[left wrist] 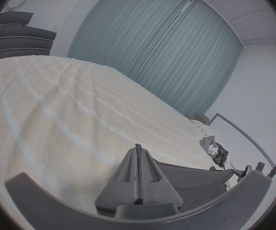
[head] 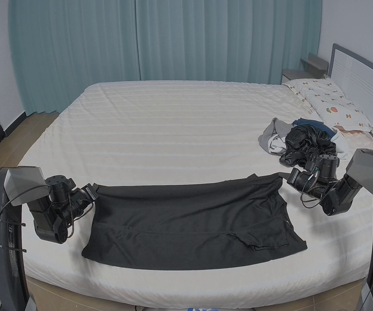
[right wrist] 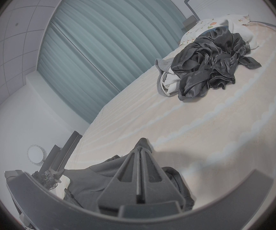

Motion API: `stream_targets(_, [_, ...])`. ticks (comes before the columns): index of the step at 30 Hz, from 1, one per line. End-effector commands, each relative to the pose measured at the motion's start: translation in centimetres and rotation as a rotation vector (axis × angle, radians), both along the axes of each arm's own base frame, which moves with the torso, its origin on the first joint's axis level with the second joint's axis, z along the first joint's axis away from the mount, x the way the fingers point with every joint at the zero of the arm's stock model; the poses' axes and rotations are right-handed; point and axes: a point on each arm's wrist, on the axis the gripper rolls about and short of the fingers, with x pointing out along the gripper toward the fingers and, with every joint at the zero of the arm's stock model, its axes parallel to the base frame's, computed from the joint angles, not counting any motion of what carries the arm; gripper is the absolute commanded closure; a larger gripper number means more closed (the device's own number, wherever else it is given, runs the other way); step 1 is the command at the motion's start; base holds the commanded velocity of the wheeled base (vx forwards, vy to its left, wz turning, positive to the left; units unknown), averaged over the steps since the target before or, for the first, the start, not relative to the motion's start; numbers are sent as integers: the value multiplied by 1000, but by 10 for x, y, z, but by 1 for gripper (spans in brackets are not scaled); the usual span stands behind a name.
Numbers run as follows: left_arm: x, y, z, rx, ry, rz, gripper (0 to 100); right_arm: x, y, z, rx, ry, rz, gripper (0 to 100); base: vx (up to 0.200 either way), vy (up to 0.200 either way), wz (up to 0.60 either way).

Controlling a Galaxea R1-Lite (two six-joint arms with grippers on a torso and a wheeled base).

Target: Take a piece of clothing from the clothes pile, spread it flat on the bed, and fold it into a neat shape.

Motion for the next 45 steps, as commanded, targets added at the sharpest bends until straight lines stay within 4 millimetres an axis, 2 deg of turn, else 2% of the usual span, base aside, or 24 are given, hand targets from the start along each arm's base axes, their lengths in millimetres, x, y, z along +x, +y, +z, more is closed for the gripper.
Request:
stream_targets(1, [-7, 0, -2, 1, -15, -4, 100, -10, -3, 2, -2, 20, -5, 100, 0, 0, 0])
stream_targets(12, [-35, 1, -6, 157, 2, -109, 100, -36, -6, 6, -13, 63, 26, 100, 0, 0, 0])
stream_targets(21, [-48, 9, -9, 236, 19, -139, 100, -57, -5, -3, -87, 100, 73, 100, 0, 0, 0])
stream_targets(28, [-71, 13, -16, 338, 57, -259, 100, -80, -7, -14, -149, 107, 95, 100, 0, 0, 0])
stream_targets(36, [-79, 14, -26, 397, 85, -295, 100, -95, -8, -30, -211, 144, 130, 100, 0, 0, 0])
stream_targets(45, [-80, 13, -29, 395, 98, -301, 100, -98, -8, -37, -214, 166, 137, 100, 0, 0, 0])
